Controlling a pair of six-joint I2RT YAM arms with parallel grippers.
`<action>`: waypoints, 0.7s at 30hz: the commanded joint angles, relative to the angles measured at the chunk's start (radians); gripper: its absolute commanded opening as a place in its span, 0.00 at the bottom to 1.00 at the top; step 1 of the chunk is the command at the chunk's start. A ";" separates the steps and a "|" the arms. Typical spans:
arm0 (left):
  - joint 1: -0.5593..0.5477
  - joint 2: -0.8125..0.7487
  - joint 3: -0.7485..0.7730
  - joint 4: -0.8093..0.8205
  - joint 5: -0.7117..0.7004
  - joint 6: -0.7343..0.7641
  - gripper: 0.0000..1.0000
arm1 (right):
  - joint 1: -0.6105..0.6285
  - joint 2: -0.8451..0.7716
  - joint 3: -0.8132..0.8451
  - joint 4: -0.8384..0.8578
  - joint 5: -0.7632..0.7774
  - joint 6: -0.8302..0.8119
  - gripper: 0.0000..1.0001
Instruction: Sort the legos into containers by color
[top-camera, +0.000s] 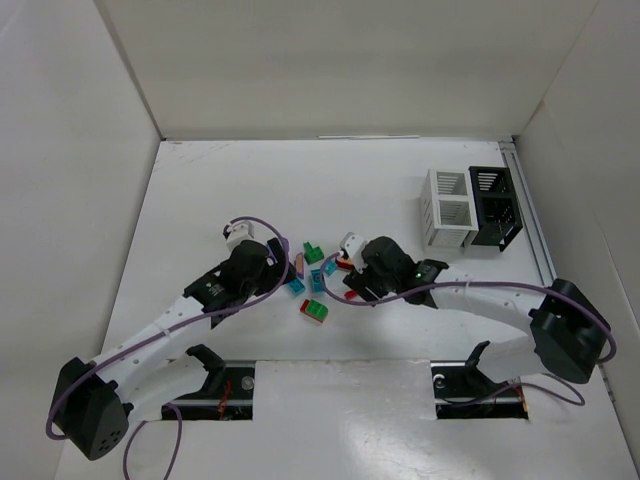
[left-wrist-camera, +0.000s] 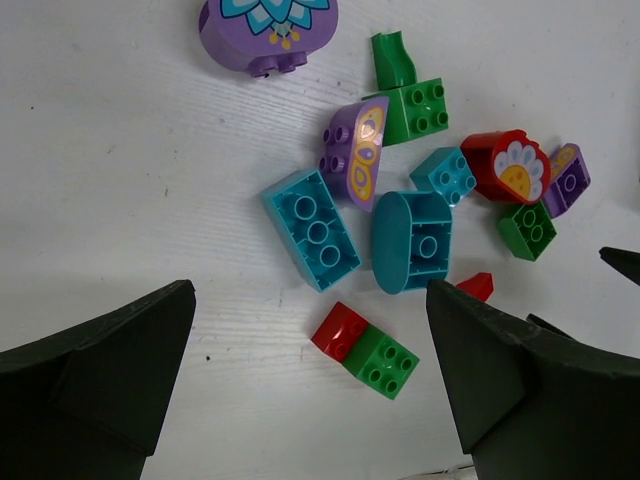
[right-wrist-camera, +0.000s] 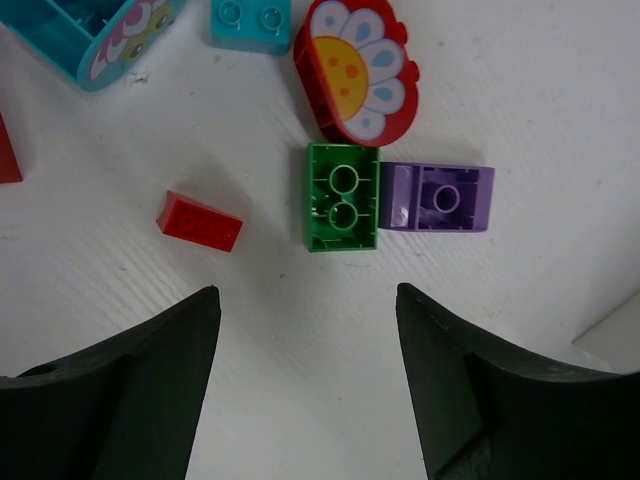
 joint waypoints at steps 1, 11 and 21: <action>0.004 -0.026 -0.021 0.030 0.003 0.012 1.00 | 0.005 0.044 0.049 0.072 -0.060 -0.024 0.76; 0.004 -0.026 -0.021 0.030 0.003 0.012 1.00 | -0.016 0.187 0.147 0.072 0.064 0.011 0.76; 0.004 -0.044 -0.030 0.021 0.003 0.002 1.00 | -0.076 0.267 0.138 0.131 -0.052 0.014 0.66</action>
